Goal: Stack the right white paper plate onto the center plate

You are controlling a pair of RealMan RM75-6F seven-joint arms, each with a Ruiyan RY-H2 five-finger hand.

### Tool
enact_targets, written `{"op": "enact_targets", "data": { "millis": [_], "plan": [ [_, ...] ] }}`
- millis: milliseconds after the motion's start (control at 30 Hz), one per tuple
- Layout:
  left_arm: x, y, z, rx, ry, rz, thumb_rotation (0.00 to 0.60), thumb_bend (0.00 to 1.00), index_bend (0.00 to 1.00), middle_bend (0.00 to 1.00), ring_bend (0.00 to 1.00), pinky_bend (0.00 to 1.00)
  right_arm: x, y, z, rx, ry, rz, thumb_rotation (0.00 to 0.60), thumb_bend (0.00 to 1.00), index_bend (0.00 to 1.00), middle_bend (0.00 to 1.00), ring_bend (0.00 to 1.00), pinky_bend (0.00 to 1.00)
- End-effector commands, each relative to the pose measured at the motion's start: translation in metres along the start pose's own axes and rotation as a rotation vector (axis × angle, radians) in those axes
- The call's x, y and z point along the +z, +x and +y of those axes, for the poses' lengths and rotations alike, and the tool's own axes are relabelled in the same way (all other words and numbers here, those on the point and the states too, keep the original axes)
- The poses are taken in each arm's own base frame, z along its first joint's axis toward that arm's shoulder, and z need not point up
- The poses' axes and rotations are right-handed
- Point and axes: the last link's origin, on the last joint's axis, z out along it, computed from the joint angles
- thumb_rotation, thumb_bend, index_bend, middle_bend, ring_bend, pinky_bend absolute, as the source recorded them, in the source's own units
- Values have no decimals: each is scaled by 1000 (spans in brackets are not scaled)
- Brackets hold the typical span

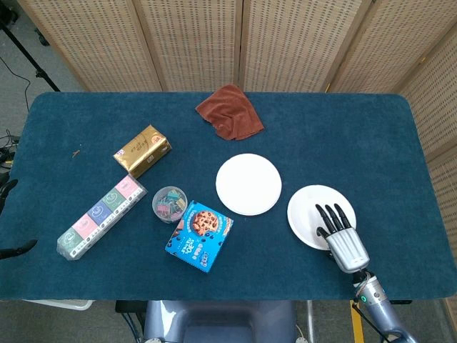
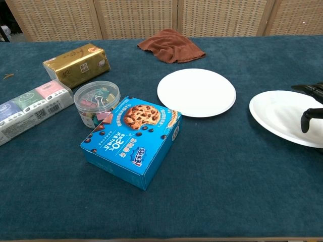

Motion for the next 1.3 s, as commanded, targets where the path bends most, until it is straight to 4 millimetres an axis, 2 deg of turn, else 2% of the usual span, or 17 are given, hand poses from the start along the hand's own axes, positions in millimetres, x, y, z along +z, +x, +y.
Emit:
{"op": "enact_targets", "data": {
  "millis": [33, 233, 367, 633, 733, 1100, 1300],
  "plan": [
    [0, 0, 0, -2, -2, -2, 600, 73, 0, 0, 0, 0, 1, -1, -1, 3, -4, 13, 600, 357, 552, 57, 0, 0],
    [0, 0, 1, -4, -7, -8, 600, 73, 0, 0, 0, 0, 2, 0, -1, 3, -15, 42, 600, 359, 653, 75, 0, 0],
    [0, -1, 1, -6, -8, -11, 600, 73, 0, 0, 0, 0, 4, 0, 0, 2, -18, 54, 600, 395, 676, 78, 0, 0],
    [0, -1, 1, -7, -8, -17, 600, 72, 0, 0, 0, 0, 5, 1, 0, 8, -16, 62, 600, 631, 681, 78, 0, 0],
    [-1, -1, 1, -6, -9, -18, 600, 73, 0, 0, 0, 0, 4, 0, 1, 8, -16, 55, 600, 688, 678, 78, 0, 0],
    [0, -1, 1, -8, -9, -19, 600, 73, 0, 0, 0, 0, 7, 7, 0, 6, -10, 96, 600, 717, 672, 78, 0, 0],
    [0, -2, 1, -8, -7, -22, 600, 73, 0, 0, 0, 0, 33, 28, -4, -17, 38, 164, 600, 718, 672, 78, 0, 0]
  ]
}}
